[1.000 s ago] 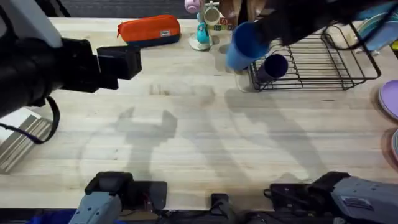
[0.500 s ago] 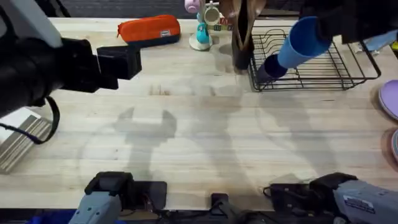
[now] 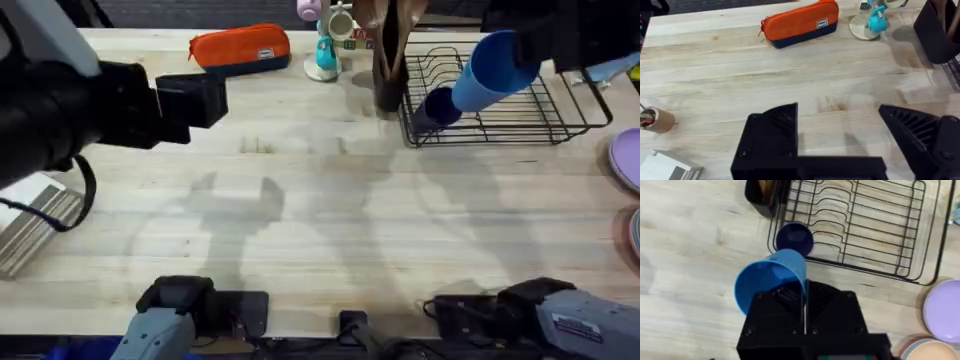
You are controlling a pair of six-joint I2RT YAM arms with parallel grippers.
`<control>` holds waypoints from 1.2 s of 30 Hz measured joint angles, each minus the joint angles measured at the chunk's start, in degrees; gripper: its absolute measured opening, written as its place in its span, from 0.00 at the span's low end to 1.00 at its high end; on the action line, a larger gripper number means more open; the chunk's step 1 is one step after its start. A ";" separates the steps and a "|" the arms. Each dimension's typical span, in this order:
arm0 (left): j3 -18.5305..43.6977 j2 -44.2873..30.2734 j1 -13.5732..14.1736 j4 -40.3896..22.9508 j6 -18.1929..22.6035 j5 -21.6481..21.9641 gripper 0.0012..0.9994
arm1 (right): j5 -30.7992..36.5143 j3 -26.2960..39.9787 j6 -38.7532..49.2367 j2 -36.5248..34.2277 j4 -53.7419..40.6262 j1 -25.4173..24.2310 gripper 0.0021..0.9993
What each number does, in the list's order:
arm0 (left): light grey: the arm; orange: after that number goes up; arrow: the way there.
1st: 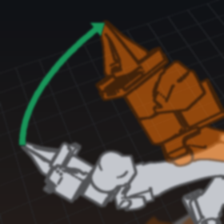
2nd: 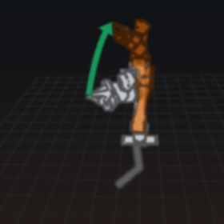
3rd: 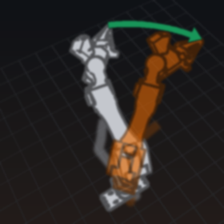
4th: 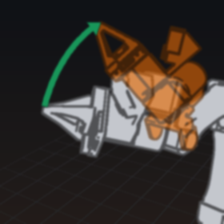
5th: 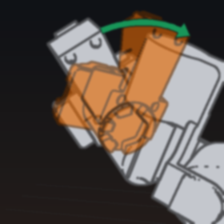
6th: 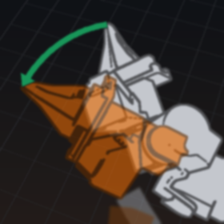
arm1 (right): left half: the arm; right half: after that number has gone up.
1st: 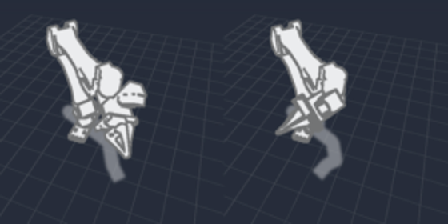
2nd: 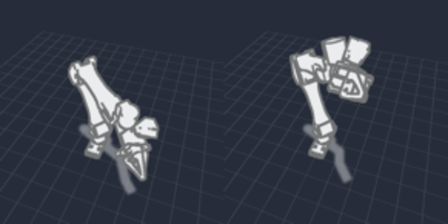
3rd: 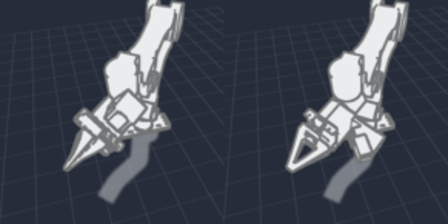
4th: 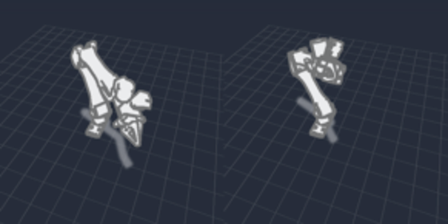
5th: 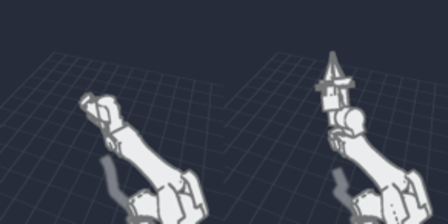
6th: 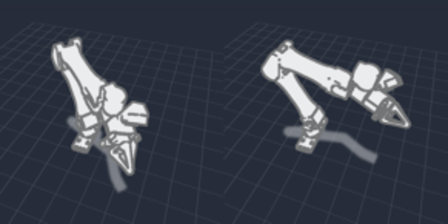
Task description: Pick up the cup on the table and put them onto the rack.
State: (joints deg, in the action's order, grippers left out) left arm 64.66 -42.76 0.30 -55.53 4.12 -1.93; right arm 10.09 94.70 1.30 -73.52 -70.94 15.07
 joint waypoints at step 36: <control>0.00 0.00 0.00 0.05 0.00 0.01 0.99 | 4.06 0.04 -0.04 -15.49 6.18 -1.01 0.03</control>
State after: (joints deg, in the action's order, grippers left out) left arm 64.66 -42.76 0.30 -55.47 4.12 -1.92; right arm 14.15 94.74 1.26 -89.01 -64.75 14.06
